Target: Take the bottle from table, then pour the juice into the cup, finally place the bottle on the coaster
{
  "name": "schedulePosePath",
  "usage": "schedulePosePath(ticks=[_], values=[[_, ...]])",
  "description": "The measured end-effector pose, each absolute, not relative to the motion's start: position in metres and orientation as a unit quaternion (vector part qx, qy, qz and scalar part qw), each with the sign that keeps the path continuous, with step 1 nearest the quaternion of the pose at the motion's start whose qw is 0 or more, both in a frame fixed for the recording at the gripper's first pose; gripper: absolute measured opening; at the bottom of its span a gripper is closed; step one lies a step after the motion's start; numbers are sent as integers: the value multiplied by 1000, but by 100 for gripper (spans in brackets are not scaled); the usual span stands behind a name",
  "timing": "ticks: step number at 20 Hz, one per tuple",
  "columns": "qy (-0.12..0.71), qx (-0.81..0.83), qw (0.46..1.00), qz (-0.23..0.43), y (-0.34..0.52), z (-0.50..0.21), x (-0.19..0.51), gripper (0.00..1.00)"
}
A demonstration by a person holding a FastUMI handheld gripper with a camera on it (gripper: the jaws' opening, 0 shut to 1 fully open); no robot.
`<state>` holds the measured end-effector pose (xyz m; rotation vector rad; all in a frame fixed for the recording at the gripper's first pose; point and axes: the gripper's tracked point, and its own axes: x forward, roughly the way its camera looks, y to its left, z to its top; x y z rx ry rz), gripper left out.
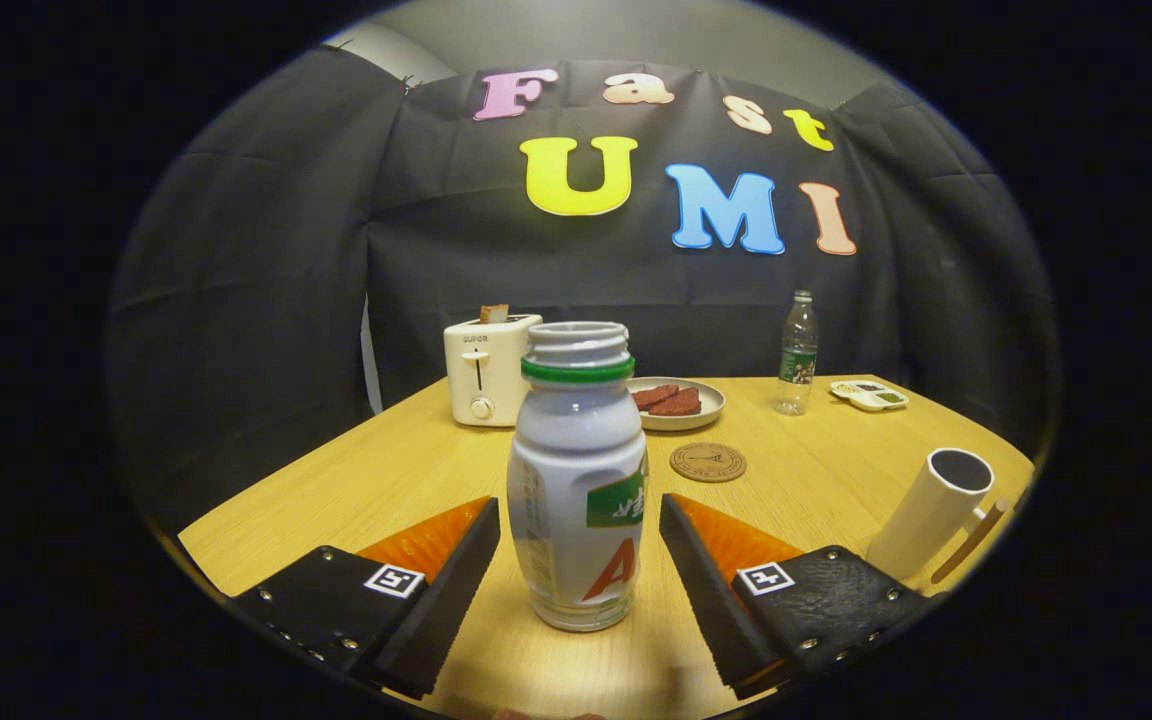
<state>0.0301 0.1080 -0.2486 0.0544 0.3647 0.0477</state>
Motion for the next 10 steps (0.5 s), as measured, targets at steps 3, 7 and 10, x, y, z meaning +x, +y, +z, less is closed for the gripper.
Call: schedulePosePath(ticks=[3, 7, 10], values=[[200, 26, 979, 22, 107, -258, 27, 98], [217, 25, 976, 25, 110, -268, 28, 98], [224, 18, 974, 32, 115, -272, 30, 96]])
